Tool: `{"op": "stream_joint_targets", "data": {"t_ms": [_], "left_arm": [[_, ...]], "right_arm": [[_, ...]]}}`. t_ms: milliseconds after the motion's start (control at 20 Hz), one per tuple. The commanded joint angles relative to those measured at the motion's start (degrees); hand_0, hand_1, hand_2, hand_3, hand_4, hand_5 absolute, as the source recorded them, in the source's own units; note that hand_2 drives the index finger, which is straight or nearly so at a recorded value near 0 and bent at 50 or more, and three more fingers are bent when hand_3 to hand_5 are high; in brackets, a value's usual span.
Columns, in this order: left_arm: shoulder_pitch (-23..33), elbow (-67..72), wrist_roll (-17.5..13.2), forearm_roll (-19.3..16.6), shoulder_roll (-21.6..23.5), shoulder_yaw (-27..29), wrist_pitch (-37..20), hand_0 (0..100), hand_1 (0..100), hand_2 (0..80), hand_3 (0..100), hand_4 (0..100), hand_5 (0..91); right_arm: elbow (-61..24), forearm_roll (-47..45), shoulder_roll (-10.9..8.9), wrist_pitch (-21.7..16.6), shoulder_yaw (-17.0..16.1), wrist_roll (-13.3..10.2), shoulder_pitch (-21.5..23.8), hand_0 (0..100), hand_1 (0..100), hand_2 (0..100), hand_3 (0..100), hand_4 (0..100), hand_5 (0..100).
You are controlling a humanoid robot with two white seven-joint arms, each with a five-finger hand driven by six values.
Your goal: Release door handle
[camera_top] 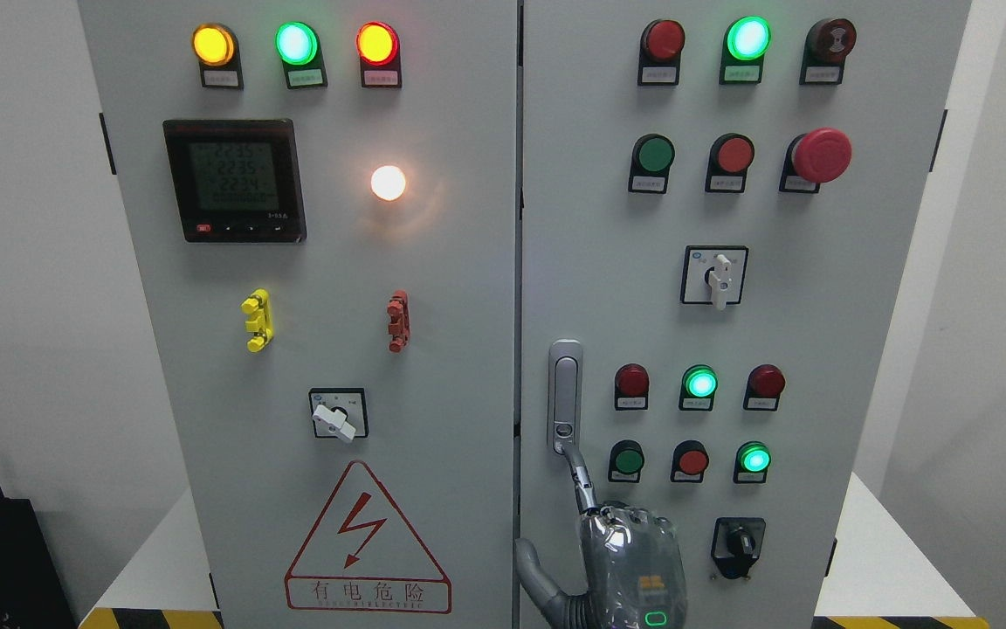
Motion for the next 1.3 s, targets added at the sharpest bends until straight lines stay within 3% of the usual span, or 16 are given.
{"op": "stream_joint_targets", "data": {"t_ms": [0,1252], "left_arm": [[0.0,-1.76,0.05,0.06,0.0,0.06,-0.01,12,39,0.0,0,0,0.0],[0.0,-1.76,0.05,-0.03,0.0,-0.03,-0.01,12,39,0.0,0,0,0.0]], "right_arm": [[0.38,0.0,0.0,0.02,0.05,0.32,0.02,31,33,0,99,91,100],[0.38,0.0,0.0,0.02,0.22,1.29,0.64,30,33,0,100,91,100]]}}
